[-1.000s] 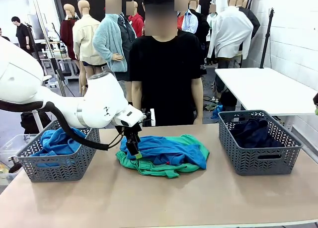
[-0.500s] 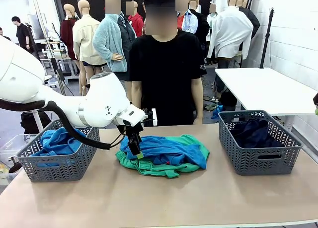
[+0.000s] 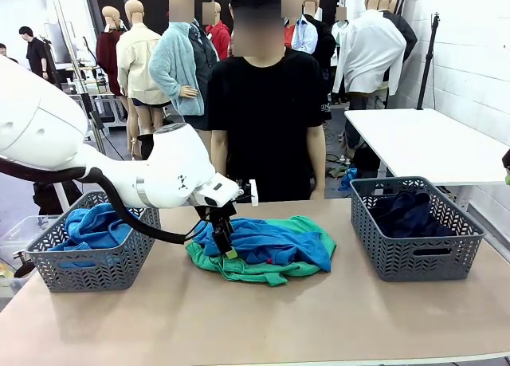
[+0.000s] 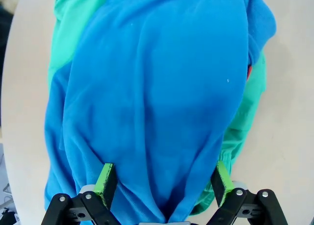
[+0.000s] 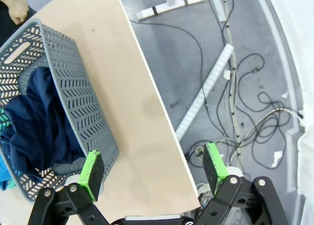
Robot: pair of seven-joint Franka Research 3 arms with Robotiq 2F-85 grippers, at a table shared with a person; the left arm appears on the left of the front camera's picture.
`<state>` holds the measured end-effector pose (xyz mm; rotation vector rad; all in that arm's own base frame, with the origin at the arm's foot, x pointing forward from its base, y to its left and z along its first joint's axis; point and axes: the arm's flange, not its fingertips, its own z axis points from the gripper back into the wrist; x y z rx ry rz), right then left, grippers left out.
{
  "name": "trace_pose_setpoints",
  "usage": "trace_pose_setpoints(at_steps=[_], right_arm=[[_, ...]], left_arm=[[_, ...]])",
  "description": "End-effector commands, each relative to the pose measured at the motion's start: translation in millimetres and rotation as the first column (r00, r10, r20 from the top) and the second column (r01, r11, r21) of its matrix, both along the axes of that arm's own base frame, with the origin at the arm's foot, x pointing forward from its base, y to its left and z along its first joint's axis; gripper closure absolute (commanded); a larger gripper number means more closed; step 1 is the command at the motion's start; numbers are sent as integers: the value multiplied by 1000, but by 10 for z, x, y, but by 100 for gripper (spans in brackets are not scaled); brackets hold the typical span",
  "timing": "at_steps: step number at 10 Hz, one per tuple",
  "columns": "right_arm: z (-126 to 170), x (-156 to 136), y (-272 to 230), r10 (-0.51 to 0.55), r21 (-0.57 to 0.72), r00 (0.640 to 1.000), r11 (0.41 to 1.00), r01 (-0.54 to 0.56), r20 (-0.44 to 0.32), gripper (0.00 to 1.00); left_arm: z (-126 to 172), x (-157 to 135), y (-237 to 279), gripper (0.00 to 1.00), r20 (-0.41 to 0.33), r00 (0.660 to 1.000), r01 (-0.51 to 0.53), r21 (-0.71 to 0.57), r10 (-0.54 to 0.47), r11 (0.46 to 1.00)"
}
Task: Sort the tops and bottoms.
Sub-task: Lift clothes from the center of the table with your left hand.
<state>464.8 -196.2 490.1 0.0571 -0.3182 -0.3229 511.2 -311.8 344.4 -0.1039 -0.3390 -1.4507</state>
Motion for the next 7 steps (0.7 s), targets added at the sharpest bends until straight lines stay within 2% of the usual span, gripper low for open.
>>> trace_pose_setpoints(at_steps=[1,6,7], right_arm=[[19,-2,8,-13,-7,1000,1000,13,-15,0],[19,-2,8,-13,-7,1000,1000,13,-15,0],[19,-2,8,-13,-7,1000,1000,13,-15,0]], left_arm=[[-29,72,-33,0,31,999,22,-15,-21,1000],[-24,64,-24,100,-4,1000,30,-21,-30,999],[-20,60,-24,100,-3,1000,31,-23,-31,999]])
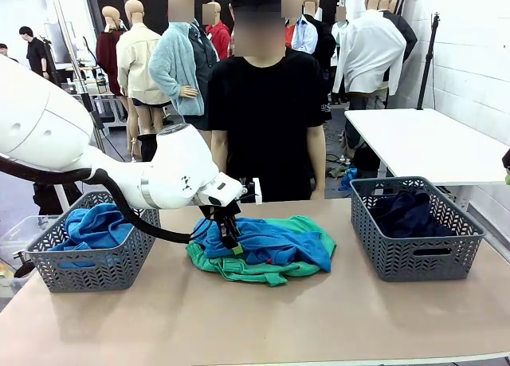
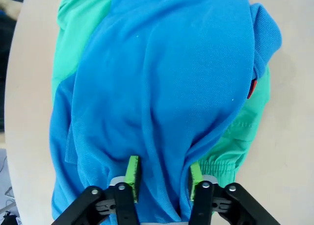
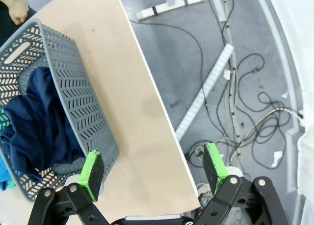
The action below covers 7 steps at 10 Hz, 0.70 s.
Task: Sort the tops and bottoms.
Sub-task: Lift clothes from the center of the table with your left hand.
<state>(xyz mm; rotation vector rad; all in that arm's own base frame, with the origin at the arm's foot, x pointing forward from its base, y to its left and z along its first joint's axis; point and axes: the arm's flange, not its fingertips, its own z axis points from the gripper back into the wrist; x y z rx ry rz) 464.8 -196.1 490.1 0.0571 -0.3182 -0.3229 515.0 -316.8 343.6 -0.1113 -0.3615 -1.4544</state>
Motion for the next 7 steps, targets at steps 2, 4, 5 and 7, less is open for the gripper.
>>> trace_pose_setpoints(at_steps=[2,4,5,7], right_arm=[[19,-2,8,-13,-7,1000,1000,13,-15,0],[19,-2,8,-13,-7,1000,1000,13,-15,0],[19,-2,8,-13,-7,1000,1000,13,-15,0],[19,-2,8,-13,-7,1000,1000,13,-15,0]], left_arm=[[2,4,36,100,-22,999,32,-14,-32,999],[38,-53,48,100,-36,998,43,-18,-44,999],[181,-137,88,100,-31,999,32,-18,-33,999],[634,-320,197,100,14,1000,0,-41,0,999]])
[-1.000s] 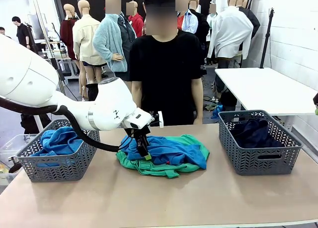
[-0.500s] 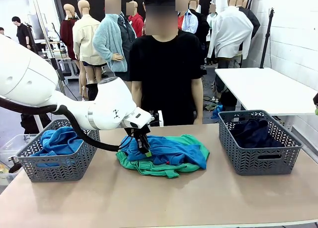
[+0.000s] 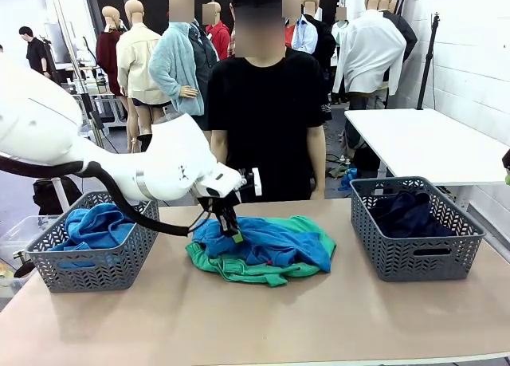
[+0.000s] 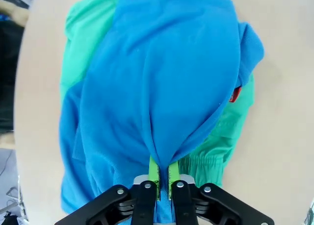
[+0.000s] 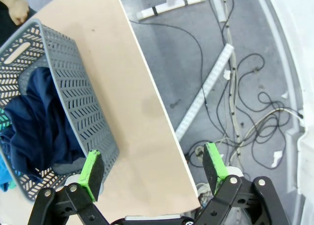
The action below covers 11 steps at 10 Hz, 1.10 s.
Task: Sort the tops and bottoms.
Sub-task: Lift clothes from the center of the table with your left hand.
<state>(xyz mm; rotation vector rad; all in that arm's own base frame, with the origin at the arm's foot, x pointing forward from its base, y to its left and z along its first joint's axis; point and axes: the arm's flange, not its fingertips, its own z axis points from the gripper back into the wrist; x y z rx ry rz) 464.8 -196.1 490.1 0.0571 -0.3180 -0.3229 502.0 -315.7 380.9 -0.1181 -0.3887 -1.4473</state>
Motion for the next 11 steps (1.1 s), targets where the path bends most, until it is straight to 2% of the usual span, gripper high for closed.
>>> trace_pose_setpoints(at_steps=[1,3,5,6,8,10,11], right_arm=[[20,-2,8,-13,-7,1000,1000,13,-15,0],[20,-2,8,-13,-7,1000,1000,13,-15,0],[20,-2,8,-13,-7,1000,1000,13,-15,0],[20,-2,8,-13,-7,1000,1000,13,-15,0],[20,-2,8,-13,-7,1000,1000,13,-15,0],[20,-2,8,-13,-7,1000,1000,13,-15,0],[20,-2,8,-13,-7,1000,1000,13,-15,0]], left_arm=[[546,-267,230,100,111,994,-8,-16,10,1000],[1293,-480,184,100,278,961,14,-44,-1,999],[1875,-701,15,100,404,915,40,-63,-12,997],[2283,-872,-85,100,476,879,54,-69,-15,996],[2870,-1071,-207,100,530,847,0,-80,43,997],[3394,-1326,-273,100,593,799,-48,-111,105,993],[3616,-1472,-282,100,598,790,-74,-126,135,989]])
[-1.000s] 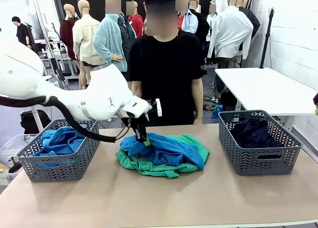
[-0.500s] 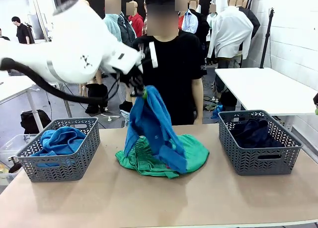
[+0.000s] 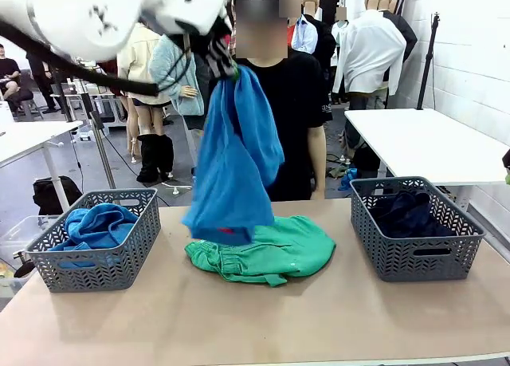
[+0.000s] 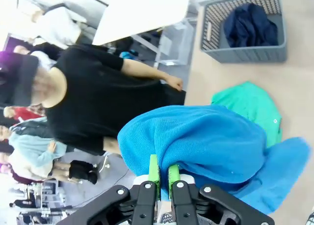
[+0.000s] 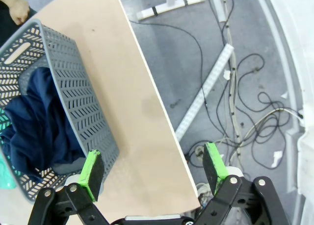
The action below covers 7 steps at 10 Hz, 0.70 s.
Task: Sort the tops and bottoms.
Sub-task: Lift clothes from the center of the table with your left hand, then sort the clothes according to human instructions.
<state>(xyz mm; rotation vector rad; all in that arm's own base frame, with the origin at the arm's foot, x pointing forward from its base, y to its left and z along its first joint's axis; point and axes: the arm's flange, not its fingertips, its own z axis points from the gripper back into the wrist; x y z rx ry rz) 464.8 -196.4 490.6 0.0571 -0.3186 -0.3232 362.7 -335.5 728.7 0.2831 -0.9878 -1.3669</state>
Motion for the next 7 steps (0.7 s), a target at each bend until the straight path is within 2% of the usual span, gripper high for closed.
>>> trace_pose_setpoints(at_steps=[1,4,5,7], right_arm=[[15,-1,10,-12,-7,1000,1000,12,-16,0],[15,-1,10,-12,-7,1000,1000,12,-16,0],[15,-1,10,-12,-7,1000,1000,12,-16,0],[15,-1,10,-12,-7,1000,1000,12,-16,0]], left_arm=[[251,-191,-74,100,26,998,-55,-15,55,998],[297,-402,27,100,69,996,-55,-22,56,998],[381,-304,-15,100,49,998,-45,-29,47,999],[381,-304,-15,100,49,998,-45,-29,47,999]])
